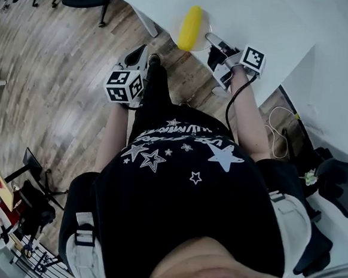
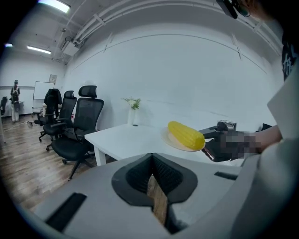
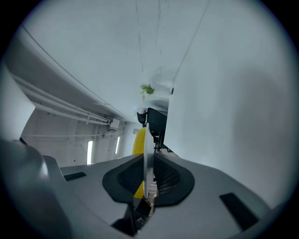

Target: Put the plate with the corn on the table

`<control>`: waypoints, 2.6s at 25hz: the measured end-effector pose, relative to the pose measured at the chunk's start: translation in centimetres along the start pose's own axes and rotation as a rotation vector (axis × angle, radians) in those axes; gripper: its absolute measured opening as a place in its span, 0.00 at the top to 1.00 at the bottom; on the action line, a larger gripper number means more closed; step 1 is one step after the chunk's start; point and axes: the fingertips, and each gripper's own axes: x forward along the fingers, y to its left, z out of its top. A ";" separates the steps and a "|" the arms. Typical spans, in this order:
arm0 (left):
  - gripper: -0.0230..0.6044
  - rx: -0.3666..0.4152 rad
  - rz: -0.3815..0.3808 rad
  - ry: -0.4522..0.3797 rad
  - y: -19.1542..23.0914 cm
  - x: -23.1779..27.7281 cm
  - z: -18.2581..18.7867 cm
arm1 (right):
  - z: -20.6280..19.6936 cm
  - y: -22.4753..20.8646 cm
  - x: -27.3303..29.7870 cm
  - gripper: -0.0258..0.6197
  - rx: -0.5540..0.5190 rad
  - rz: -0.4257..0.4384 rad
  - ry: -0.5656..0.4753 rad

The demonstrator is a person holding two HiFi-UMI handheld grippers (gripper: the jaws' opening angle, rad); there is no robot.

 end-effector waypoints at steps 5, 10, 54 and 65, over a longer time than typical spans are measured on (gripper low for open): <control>0.95 0.020 -0.067 0.010 4.4 5.0 1.9 | 2.9 -0.7 4.9 0.90 0.009 -0.004 -0.048; 0.95 0.017 -0.118 0.004 9.2 10.0 4.8 | 6.8 -1.4 10.3 0.90 0.009 -0.024 -0.103; 0.95 0.089 -0.394 0.196 28.8 43.1 14.3 | 29.3 -14.2 39.1 0.90 0.112 -0.177 -0.365; 0.95 0.056 -0.354 0.211 30.9 44.6 13.7 | 31.6 -15.6 41.3 0.90 0.157 -0.217 -0.391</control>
